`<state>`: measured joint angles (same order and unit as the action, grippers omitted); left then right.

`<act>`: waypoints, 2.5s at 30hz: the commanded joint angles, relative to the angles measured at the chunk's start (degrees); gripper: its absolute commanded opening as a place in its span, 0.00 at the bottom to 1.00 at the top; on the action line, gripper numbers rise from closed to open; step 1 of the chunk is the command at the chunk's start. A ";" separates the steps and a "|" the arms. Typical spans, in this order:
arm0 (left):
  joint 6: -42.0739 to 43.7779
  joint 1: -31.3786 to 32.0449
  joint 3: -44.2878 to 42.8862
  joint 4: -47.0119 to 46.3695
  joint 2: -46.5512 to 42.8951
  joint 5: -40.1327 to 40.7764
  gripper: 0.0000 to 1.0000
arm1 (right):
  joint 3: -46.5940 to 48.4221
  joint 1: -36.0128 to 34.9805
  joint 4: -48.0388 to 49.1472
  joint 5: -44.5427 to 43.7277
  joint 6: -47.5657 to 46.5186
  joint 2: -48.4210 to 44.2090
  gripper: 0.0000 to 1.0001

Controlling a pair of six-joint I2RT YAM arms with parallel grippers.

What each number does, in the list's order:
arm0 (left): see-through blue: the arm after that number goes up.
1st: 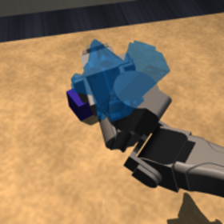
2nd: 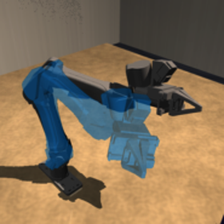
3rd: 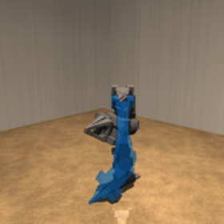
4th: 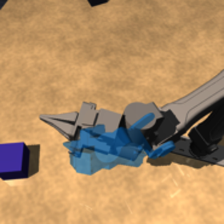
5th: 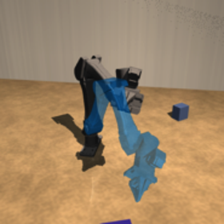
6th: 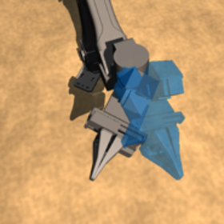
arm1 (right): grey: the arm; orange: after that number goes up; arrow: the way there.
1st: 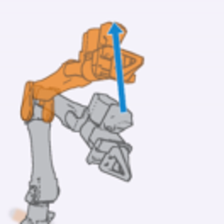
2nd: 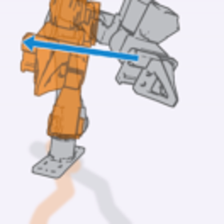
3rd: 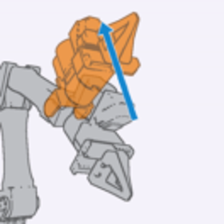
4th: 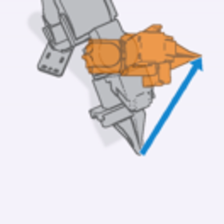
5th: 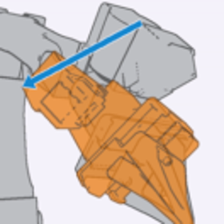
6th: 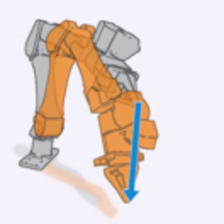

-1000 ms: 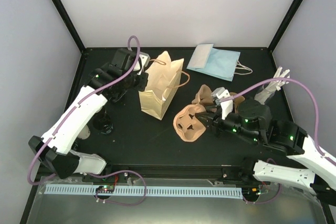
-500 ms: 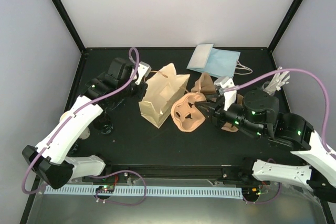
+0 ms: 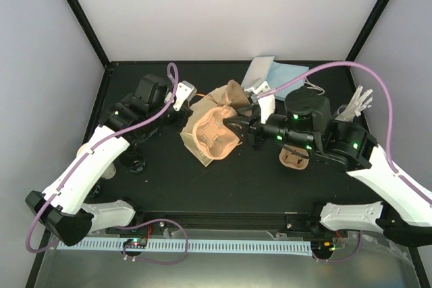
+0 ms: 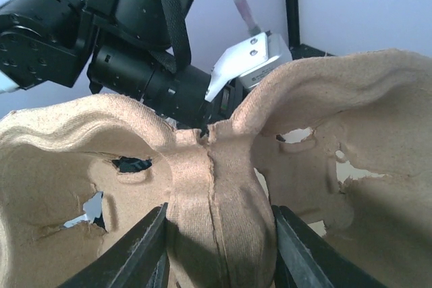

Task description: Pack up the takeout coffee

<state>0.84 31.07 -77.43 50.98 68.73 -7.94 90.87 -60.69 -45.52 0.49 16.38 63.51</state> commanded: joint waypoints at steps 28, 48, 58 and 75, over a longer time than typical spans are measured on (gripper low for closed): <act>1.25 -0.31 -2.45 2.52 -0.07 -7.86 0.02 | -12.57 19.90 15.98 42.94 5.45 7.99 0.41; -1.49 -0.33 -2.30 3.97 1.46 -7.38 0.03 | -19.40 22.08 14.16 38.97 3.06 0.71 0.40; -3.04 -0.40 -5.04 5.94 4.31 -7.27 0.26 | -21.17 22.32 15.17 39.09 3.30 -0.09 0.40; -1.61 -0.40 -6.06 0.21 4.29 -5.22 0.57 | -17.68 22.94 17.78 38.38 4.13 -0.42 0.40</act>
<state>-1.91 31.07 -80.58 53.45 73.23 -13.54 70.28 -38.37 -30.09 39.70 19.88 64.16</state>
